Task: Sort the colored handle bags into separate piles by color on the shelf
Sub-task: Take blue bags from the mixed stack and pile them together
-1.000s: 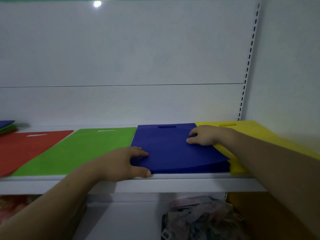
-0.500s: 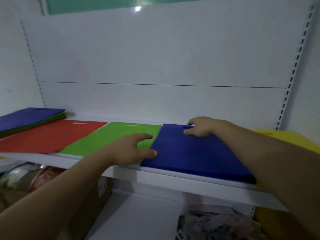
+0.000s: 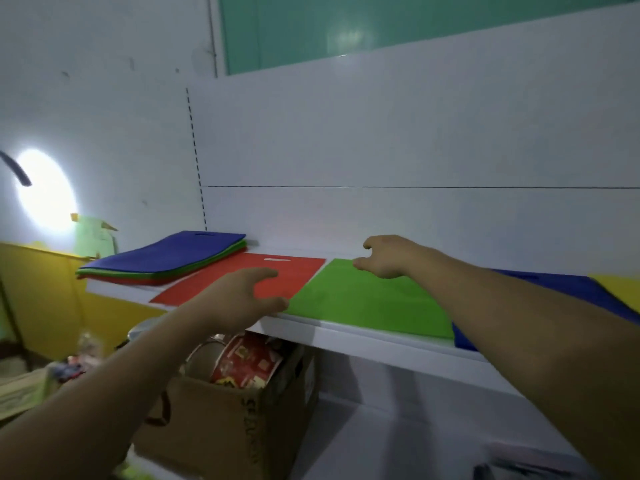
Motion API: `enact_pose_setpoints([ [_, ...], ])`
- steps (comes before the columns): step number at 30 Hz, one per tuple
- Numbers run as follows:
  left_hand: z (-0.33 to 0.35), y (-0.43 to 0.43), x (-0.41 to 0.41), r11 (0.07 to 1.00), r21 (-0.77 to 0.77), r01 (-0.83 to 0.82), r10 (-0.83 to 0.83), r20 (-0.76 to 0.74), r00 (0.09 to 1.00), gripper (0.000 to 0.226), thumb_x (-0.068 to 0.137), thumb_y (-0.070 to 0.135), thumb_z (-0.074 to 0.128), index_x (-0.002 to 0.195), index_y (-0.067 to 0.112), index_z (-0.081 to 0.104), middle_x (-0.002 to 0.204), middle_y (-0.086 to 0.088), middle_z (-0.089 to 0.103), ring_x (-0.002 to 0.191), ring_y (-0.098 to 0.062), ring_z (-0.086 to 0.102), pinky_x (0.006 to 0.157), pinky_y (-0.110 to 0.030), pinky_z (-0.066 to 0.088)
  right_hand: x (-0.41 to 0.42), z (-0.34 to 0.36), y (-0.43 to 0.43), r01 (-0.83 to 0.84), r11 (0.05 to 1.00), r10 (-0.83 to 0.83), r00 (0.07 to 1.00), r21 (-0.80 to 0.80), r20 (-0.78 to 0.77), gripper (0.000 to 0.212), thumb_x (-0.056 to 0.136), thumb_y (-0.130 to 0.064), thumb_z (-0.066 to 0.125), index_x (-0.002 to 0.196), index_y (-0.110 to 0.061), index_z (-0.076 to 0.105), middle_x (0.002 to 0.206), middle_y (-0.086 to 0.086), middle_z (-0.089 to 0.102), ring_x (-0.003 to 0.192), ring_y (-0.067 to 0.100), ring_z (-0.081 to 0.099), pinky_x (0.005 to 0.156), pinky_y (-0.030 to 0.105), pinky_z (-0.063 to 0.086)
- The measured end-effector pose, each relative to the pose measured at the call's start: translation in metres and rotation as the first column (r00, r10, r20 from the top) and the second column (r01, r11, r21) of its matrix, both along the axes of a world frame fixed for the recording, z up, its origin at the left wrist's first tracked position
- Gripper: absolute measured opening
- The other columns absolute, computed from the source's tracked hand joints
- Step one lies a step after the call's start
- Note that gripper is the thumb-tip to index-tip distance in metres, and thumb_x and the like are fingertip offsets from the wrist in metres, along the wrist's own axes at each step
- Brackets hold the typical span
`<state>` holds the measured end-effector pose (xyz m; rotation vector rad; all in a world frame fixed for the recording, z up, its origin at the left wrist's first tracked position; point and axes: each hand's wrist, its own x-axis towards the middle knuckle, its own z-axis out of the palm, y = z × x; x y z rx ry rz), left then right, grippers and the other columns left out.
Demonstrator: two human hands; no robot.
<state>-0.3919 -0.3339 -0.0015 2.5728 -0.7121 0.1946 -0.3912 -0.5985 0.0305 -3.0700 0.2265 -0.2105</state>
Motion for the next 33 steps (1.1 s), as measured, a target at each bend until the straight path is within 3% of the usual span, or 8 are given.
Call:
enact_pose_setpoints([
  [7, 0.005, 0.116, 0.043, 0.993, -0.023, -0.120, 0.121, 0.041, 0.992, 0.064, 0.084, 0.048, 0.062, 0.141, 0.026, 0.040, 0.144, 0.002, 0.044, 0.127, -0.017, 0.045, 0.104, -0.035, 0.036, 0.067, -0.009, 0.125, -0.037, 0.999, 0.035, 0.996, 0.025, 0.077, 0.064, 0.094, -0.056, 0.041, 0.141, -0.012, 0.039, 0.142, 0.011, 0.045, 0.127, 0.029, 0.044, 0.100, 0.037, 0.041],
  [15, -0.002, 0.202, 0.089, 0.978, -0.049, -0.203, 0.205, 0.045, 0.978, 0.064, 0.086, 0.046, 0.060, 0.142, 0.023, 0.039, 0.147, 0.003, 0.040, 0.133, -0.017, 0.038, 0.107, -0.034, 0.031, 0.136, -0.014, 0.218, -0.109, 0.993, 0.106, 0.991, 0.044, 0.080, 0.061, 0.093, -0.055, 0.043, 0.139, -0.015, 0.042, 0.140, 0.010, 0.047, 0.125, 0.028, 0.046, 0.099, 0.036, 0.041],
  [20, -0.007, 0.226, 0.129, 0.967, -0.083, -0.241, 0.245, 0.048, 0.968, 0.063, 0.086, 0.045, 0.061, 0.141, 0.022, 0.041, 0.143, 0.001, 0.045, 0.128, -0.018, 0.043, 0.103, -0.035, 0.037, 0.195, -0.021, 0.243, -0.129, 0.991, 0.127, 0.990, 0.031, 0.060, 0.058, 0.090, -0.059, 0.042, 0.131, -0.018, 0.050, 0.133, 0.007, 0.054, 0.116, 0.027, 0.052, 0.093, 0.035, 0.045],
  [24, -0.007, 0.241, 0.174, 0.962, -0.108, -0.249, 0.251, 0.006, 0.968, 0.062, 0.085, 0.045, 0.062, 0.140, 0.024, 0.042, 0.140, -0.001, 0.047, 0.115, -0.020, 0.052, 0.092, -0.034, 0.047, 0.244, -0.022, 0.251, -0.109, 0.994, 0.109, 0.994, 0.020, 0.008, 0.063, 0.093, -0.056, 0.040, 0.138, -0.012, 0.043, 0.140, 0.008, 0.048, 0.123, 0.028, 0.048, 0.097, 0.035, 0.041],
  [27, -0.001, 0.249, 0.213, 0.962, -0.089, -0.260, 0.261, 0.001, 0.965, 0.059, 0.087, 0.045, 0.060, 0.139, 0.025, 0.042, 0.143, -0.002, 0.044, 0.123, -0.021, 0.046, 0.090, -0.030, 0.042, 0.280, -0.023, 0.252, -0.088, 0.996, 0.089, 0.996, 0.031, -0.015, 0.065, 0.094, -0.055, 0.041, 0.141, -0.010, 0.039, 0.144, 0.008, 0.044, 0.127, 0.028, 0.045, 0.101, 0.034, 0.039],
  [33, 0.003, 0.264, 0.286, 0.966, -0.069, -0.247, 0.248, 0.002, 0.969, 0.061, 0.086, 0.045, 0.061, 0.140, 0.024, 0.042, 0.142, -0.003, 0.045, 0.123, -0.023, 0.047, 0.095, -0.035, 0.043, 0.336, -0.024, 0.252, -0.029, 0.999, 0.029, 1.000, 0.017, 0.000, 0.064, 0.094, -0.055, 0.043, 0.139, -0.009, 0.040, 0.141, 0.010, 0.046, 0.124, 0.028, 0.047, 0.099, 0.034, 0.041],
])
